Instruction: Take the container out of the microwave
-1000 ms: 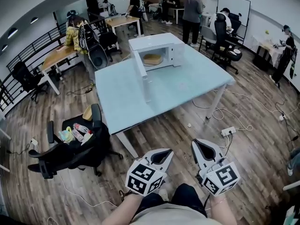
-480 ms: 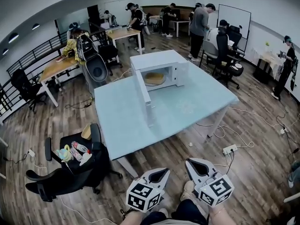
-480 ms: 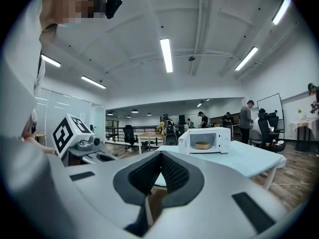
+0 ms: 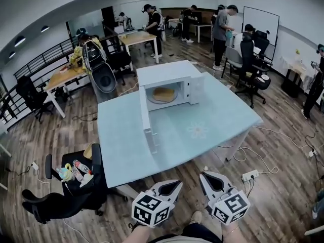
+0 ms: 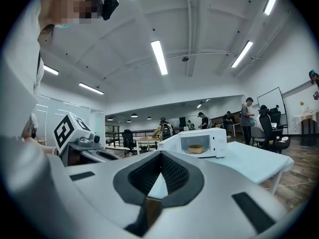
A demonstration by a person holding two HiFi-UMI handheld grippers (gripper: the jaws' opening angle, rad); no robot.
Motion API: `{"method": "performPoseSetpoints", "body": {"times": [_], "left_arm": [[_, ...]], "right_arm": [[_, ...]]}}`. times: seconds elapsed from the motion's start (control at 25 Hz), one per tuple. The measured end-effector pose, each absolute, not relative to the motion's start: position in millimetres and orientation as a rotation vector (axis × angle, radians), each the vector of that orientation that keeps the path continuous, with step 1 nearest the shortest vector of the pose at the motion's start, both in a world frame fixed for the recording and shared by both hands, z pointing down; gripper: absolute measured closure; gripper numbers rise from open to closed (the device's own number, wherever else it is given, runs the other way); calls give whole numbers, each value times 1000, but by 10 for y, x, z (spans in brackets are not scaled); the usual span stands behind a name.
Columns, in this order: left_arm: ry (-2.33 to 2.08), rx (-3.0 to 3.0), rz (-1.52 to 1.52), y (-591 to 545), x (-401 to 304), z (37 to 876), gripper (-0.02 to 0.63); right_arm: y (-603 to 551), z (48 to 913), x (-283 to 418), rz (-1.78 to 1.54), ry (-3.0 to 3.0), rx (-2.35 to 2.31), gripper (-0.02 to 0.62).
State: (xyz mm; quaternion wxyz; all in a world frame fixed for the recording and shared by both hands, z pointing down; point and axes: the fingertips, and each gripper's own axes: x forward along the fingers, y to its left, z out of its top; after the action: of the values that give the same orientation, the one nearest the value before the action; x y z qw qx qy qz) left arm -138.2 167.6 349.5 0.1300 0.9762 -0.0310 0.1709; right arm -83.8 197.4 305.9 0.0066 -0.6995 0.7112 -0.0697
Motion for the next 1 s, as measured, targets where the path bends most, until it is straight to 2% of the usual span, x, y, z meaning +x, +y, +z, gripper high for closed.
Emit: {"method": "performPoseSetpoints", "body": {"times": [0.32, 0.56, 1.0], "left_arm": [[-144, 2882, 506, 1458, -176, 3520, 595], [-93, 2878, 574, 1607, 433, 3622, 594], [-182, 2859, 636, 1176, 912, 3776, 594]], "right_arm": [[1773, 3021, 319, -140, 2293, -2154, 586], [1969, 2994, 1222, -190, 2153, -2223, 586], [1748, 3179, 1587, -256, 2121, -2175, 586]]}}
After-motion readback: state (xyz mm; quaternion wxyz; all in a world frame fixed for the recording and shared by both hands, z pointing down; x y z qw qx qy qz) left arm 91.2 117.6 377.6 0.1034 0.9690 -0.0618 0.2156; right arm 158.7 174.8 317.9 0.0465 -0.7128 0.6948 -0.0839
